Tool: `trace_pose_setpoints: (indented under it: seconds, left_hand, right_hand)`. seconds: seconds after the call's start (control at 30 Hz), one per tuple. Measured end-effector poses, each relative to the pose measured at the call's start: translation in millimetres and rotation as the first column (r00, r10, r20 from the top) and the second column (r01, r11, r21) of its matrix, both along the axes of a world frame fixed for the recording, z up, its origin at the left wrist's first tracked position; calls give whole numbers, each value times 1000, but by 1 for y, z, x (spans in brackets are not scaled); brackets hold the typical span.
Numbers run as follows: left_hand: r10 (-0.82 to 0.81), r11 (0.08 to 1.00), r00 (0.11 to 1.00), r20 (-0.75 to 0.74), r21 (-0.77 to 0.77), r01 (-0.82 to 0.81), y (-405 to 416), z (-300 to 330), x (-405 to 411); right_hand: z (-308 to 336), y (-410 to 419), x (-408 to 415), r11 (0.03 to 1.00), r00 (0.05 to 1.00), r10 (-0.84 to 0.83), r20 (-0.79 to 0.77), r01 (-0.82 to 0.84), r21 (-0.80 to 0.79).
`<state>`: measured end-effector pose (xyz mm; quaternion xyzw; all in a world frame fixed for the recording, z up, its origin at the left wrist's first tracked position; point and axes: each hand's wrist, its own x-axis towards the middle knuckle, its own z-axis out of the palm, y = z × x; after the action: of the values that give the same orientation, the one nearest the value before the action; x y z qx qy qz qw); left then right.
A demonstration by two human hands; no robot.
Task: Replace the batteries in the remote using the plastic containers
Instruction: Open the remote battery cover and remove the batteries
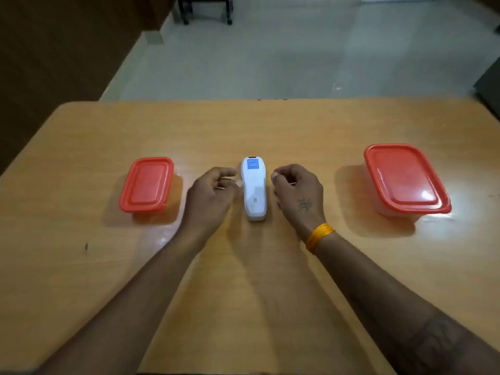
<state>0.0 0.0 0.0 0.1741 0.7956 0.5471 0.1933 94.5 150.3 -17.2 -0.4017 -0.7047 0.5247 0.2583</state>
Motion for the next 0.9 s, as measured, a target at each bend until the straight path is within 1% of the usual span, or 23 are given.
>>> trace_pose_setpoints:
  seconds: [0.03,0.07,0.1,0.13,0.23,0.27,0.33,0.47,0.57,0.63,0.7,0.77,0.9]
  left_hand:
    - [13,999,999,-40,-31,-14,-2,-1,6]
    - [32,994,996,-83,-99,-40,-4,1,13]
    - [37,989,992,-117,-140,-54,-4,0,19]
    - [29,981,992,-124,-189,-52,-2,4,28]
    - [-19,968,994,-103,-251,-7,4,11,43]
    - [-32,962,995,-93,-271,6,5,15,47]
    - [-40,958,996,-85,-288,14,5,21,55]
    - [19,975,999,-39,-219,-27,-1,25,72]
    - [71,981,997,9,-181,-68,-9,21,82]
    - [97,983,995,23,-156,-93,-12,19,86]
    - [123,985,992,28,-122,-119,-15,20,90]
    - [138,987,989,46,-87,-133,-18,18,91]
    - [170,985,978,124,-32,-167,-25,17,95]
  right_hand:
    - [3,-3,5,997,997,41,59,-45,63]
    - [7,-8,11,987,987,64,148,-84,137]
    - [9,-10,14,977,977,87,196,-122,177]
    - [16,-15,18,970,963,113,246,-161,184]
    - [24,-25,20,945,918,222,329,-286,158]
    - [27,-28,21,940,902,240,359,-308,144]
    - [28,-31,21,941,898,248,363,-312,130]
    - [28,-38,25,976,932,184,314,-212,56]
    - [26,-45,30,991,962,125,241,-109,-79]
    - [19,-45,33,984,976,95,194,-63,-167]
    - [11,-45,41,973,986,85,142,-51,-227]
    - [7,-47,49,951,997,62,55,-43,-305]
    - [8,-53,62,909,998,52,-45,-66,-412]
